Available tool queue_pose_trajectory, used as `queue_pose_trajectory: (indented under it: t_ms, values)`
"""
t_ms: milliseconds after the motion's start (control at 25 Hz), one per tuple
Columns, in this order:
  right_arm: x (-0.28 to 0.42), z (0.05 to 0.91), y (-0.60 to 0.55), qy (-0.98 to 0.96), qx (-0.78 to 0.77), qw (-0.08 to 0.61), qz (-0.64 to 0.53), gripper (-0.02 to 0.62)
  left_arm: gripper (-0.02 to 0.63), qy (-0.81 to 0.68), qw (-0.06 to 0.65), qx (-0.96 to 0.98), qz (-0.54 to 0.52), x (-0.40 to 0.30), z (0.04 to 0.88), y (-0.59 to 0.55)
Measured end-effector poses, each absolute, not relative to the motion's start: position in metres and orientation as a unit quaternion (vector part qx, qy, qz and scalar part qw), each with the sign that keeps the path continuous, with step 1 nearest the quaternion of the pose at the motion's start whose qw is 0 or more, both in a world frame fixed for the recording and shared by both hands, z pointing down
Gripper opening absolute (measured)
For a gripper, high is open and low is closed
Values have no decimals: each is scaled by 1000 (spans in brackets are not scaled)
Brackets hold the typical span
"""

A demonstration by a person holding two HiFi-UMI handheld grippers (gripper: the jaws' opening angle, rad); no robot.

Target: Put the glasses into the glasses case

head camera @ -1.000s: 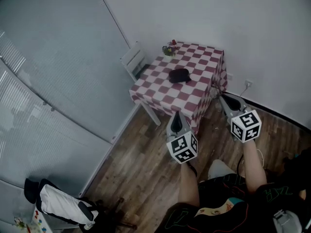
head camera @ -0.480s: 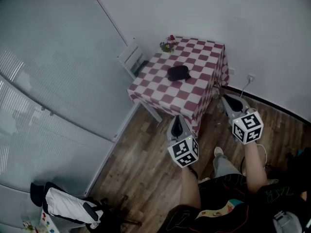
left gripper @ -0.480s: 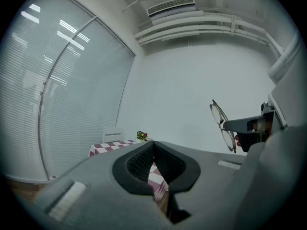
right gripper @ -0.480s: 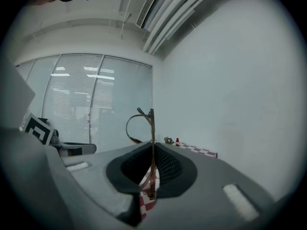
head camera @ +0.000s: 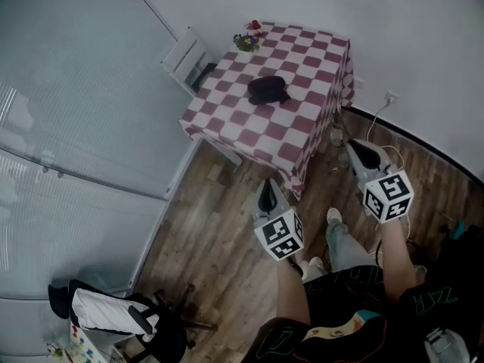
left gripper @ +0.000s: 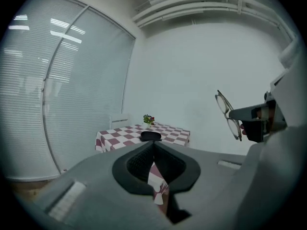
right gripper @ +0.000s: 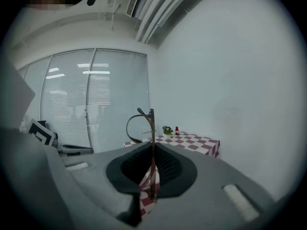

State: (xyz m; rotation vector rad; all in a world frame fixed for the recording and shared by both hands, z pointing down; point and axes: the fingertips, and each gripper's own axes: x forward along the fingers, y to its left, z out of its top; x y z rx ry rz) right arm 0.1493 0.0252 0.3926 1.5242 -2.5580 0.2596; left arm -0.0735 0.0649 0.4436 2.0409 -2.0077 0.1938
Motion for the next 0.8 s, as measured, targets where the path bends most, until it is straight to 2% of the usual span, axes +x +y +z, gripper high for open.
queue_pose_trajectory:
  t_ms: [800]
  values:
    - [163,465,-106,-857,481,44,178,20,8,-674,162,703,158,-28,490,-37]
